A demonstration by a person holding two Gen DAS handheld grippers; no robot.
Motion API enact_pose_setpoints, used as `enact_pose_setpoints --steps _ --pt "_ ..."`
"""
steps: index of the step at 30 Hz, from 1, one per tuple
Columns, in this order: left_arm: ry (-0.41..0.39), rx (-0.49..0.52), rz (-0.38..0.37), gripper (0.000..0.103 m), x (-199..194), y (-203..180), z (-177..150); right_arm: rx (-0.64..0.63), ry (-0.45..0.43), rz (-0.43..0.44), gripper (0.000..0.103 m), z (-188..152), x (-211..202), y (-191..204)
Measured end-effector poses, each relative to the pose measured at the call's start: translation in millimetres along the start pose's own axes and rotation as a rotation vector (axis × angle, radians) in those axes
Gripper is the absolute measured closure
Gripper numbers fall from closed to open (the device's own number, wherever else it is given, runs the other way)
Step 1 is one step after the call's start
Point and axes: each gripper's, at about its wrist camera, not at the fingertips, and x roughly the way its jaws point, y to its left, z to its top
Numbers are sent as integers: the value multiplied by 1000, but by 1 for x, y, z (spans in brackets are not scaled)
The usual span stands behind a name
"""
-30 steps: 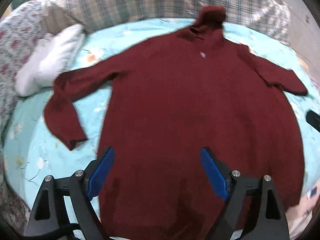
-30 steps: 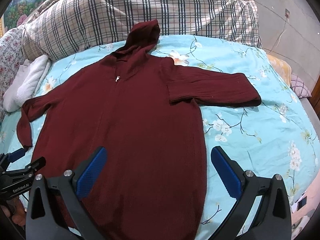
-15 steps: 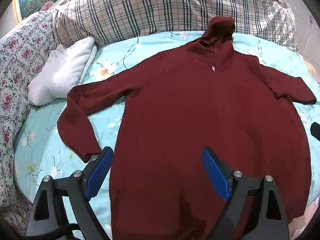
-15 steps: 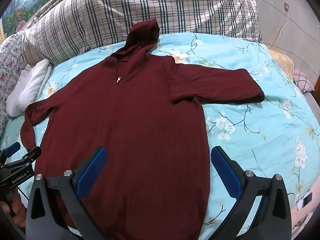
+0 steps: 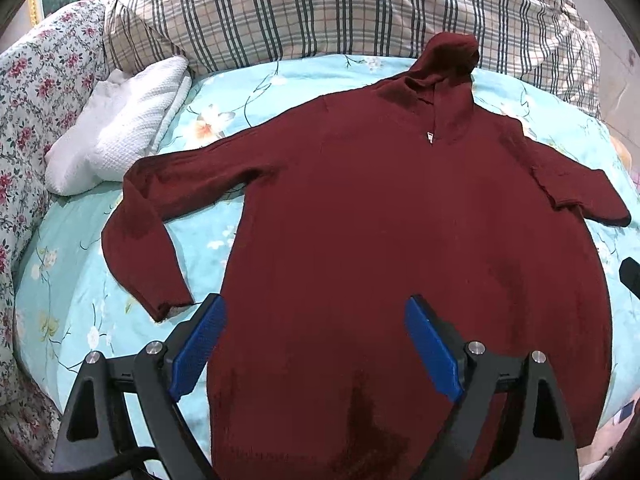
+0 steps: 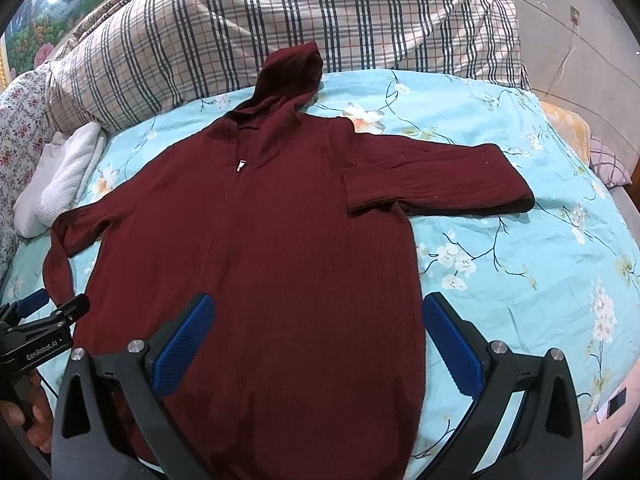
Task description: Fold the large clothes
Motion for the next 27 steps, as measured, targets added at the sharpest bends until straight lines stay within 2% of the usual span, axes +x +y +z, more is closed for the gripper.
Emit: enact_pose_setpoints --steps 19,25,27 --pt "-8 -13 -2 12 11 4 13 -16 0 10 0 10 11 4" --pt "12 15 -7 12 27 0 20 -31 -13 19 0 27 34 -11" --pt "-1 15 14 12 32 -1 23 -37 -13 6 0 34 45 -15"
